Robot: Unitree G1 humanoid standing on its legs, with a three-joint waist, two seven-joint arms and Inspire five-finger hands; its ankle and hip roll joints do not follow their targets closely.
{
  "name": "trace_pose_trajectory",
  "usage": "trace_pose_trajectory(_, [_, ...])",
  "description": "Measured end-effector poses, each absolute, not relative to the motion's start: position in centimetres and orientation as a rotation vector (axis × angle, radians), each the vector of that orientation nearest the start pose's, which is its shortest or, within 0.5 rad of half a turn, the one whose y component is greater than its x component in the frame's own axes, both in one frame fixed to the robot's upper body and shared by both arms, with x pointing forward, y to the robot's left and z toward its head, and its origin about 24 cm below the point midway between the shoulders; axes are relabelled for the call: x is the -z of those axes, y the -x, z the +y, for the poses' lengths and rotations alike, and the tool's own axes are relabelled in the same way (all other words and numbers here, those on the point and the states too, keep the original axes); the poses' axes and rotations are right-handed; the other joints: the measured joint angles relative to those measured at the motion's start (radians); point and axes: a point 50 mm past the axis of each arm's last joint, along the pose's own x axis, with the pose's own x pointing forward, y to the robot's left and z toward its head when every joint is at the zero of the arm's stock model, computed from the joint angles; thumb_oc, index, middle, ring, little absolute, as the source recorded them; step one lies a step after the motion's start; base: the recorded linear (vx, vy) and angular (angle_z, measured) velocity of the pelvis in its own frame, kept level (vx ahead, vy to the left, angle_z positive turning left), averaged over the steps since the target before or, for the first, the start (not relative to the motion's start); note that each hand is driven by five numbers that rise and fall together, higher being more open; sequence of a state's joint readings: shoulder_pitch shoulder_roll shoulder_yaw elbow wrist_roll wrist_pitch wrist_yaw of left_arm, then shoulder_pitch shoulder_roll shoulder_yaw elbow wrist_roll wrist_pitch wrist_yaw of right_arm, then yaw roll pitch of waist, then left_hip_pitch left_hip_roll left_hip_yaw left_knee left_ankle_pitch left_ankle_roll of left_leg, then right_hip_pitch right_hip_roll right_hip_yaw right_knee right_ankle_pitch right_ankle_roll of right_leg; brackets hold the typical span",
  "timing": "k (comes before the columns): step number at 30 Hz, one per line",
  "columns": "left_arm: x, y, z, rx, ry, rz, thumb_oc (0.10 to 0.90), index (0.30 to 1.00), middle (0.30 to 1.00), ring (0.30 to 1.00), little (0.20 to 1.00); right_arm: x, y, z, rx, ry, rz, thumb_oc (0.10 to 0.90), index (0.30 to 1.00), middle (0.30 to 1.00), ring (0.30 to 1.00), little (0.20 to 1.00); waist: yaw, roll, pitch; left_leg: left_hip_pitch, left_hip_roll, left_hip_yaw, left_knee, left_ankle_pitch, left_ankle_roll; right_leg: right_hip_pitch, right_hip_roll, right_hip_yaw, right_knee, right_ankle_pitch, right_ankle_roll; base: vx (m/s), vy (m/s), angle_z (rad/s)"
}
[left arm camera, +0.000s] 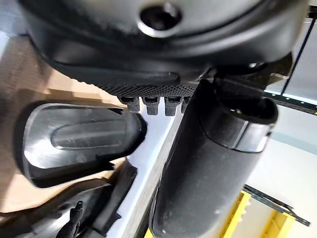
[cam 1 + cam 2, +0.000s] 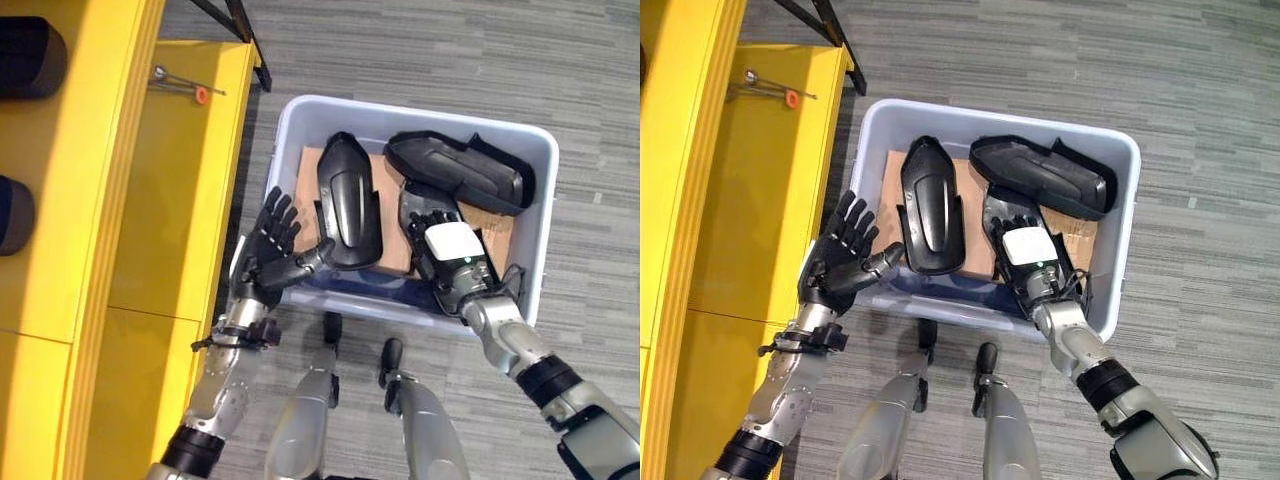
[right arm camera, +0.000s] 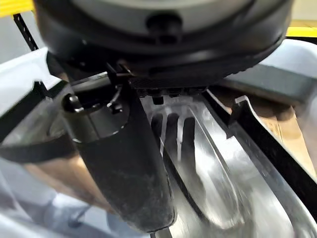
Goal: Move parts from the plastic box to the shelf.
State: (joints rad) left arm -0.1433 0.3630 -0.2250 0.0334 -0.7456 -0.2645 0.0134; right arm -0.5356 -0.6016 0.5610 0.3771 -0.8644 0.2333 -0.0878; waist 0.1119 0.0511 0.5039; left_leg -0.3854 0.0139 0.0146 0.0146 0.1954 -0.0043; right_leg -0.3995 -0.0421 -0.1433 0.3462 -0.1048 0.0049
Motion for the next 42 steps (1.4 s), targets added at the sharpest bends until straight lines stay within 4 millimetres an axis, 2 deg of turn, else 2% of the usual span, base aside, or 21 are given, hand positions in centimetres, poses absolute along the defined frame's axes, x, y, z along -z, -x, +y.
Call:
trace_pose_trajectory(4, [-8.4, -27.4, 16.9, 0.173, 0.418, -0.217, 0.900, 1.000, 1.000, 1.000, 1.000, -6.2, -33.4, -20.0, -0.093, 1.702, -0.006, 0.900, 1.000, 1.000, 1.000, 1.000, -0.002, 0.001, 0.002, -0.003, 0.000, -0.009, 0.000, 0.005, -0.004, -0.006, 0.000, -0.007, 0.013, -0.005, -0.004, -0.01, -0.027, 0.03])
trace_pose_trajectory(10, [-9.5, -28.2, 16.6, 0.195, 0.413, -0.252, 0.900, 1.000, 1.000, 1.000, 1.000, -6.4, -34.6, -20.1, -0.025, 1.629, -0.002, 0.900, 1.000, 1.000, 1.000, 1.000, 0.002, 0.001, 0.002, -0.026, 0.002, -0.020, 0.003, 0.008, -0.015, -0.043, -0.002, -0.011, 0.051, -0.011, -0.013, 0.00, -0.031, 0.05])
trace_pose_trajectory(15, [-10.0, -28.7, 15.7, 0.234, 0.405, -0.253, 0.900, 1.000, 1.000, 1.000, 1.000, -8.0, -36.4, -20.1, 0.047, 1.519, -0.008, 0.900, 1.000, 1.000, 1.000, 1.000, 0.005, 0.003, 0.001, -0.067, 0.004, -0.022, 0.036, 0.008, -0.015, -0.088, -0.005, -0.015, 0.092, -0.022, -0.018, 0.00, -0.019, 0.03])
trace_pose_trajectory(19, [-9.6, -28.7, 15.2, 0.254, 0.400, -0.226, 0.900, 1.000, 1.000, 1.000, 1.000, -9.9, -37.6, -20.0, 0.084, 1.500, -0.031, 0.900, 1.000, 1.000, 1.000, 1.000, 0.011, 0.006, 0.002, -0.089, 0.005, -0.023, 0.038, 0.008, -0.015, -0.120, -0.008, -0.017, 0.114, -0.027, -0.029, 0.00, -0.005, 0.01])
trace_pose_trajectory(22, [-9.3, -28.6, 15.1, 0.252, 0.398, -0.208, 0.900, 1.000, 1.000, 1.000, 1.000, -10.5, -37.9, -20.1, 0.092, 1.505, -0.034, 0.900, 1.000, 1.000, 1.000, 1.000, 0.018, 0.016, 0.003, -0.092, 0.006, -0.023, 0.038, 0.008, -0.015, -0.121, -0.008, -0.023, 0.116, -0.025, -0.033, 0.02, -0.012, 0.04])
trace_pose_trajectory(23, [-9.2, -28.6, 15.0, 0.257, 0.397, -0.205, 0.900, 1.000, 1.000, 1.000, 1.000, -10.7, -37.9, -20.3, 0.097, 1.521, -0.035, 0.900, 1.000, 1.000, 1.000, 1.000, 0.027, 0.026, 0.004, -0.093, 0.009, -0.024, 0.040, 0.008, -0.015, -0.121, -0.007, -0.027, 0.117, -0.024, -0.035, 0.02, -0.001, 0.03])
trace_pose_trajectory(29, [-9.1, -28.6, 15.0, 0.257, 0.394, -0.196, 0.900, 1.000, 1.000, 1.000, 1.000, -11.9, -38.4, -20.2, 0.095, 1.538, -0.055, 0.900, 1.000, 1.000, 1.000, 1.000, 0.031, 0.036, 0.003, -0.109, 0.011, -0.033, 0.052, 0.008, -0.015, -0.136, -0.008, -0.036, 0.135, -0.031, -0.043, 0.02, -0.013, 0.03])
trace_pose_trajectory(34, [-9.0, -28.5, 15.0, 0.258, 0.395, -0.192, 0.900, 1.000, 1.000, 1.000, 1.000, -12.7, -38.9, -18.7, 0.028, 1.594, -0.091, 0.900, 1.000, 1.000, 1.000, 1.000, 0.032, 0.038, 0.002, -0.110, 0.013, -0.046, 0.060, 0.012, -0.020, -0.136, -0.007, -0.046, 0.149, -0.041, -0.050, 0.02, -0.004, 0.05])
trace_pose_trajectory(36, [-9.0, -28.5, 14.9, 0.264, 0.396, -0.191, 0.900, 1.000, 1.000, 1.000, 1.000, -13.2, -39.0, -18.2, 0.016, 1.615, -0.111, 0.900, 1.000, 1.000, 1.000, 1.000, 0.034, 0.046, 0.002, -0.116, 0.016, -0.047, 0.068, 0.015, -0.025, -0.136, -0.005, -0.056, 0.152, -0.044, -0.057, 0.03, -0.006, 0.09])
trace_pose_trajectory(42, [-8.9, -28.4, 14.7, 0.282, 0.397, -0.189, 0.900, 1.000, 1.000, 1.000, 1.000, -13.9, -39.0, -16.5, -0.022, 1.639, -0.174, 0.900, 1.000, 1.000, 1.000, 1.000, 0.057, 0.056, 0.003, -0.116, 0.016, -0.049, 0.074, 0.025, -0.033, -0.140, -0.006, -0.061, 0.172, -0.059, -0.069, 0.01, 0.000, 0.02])
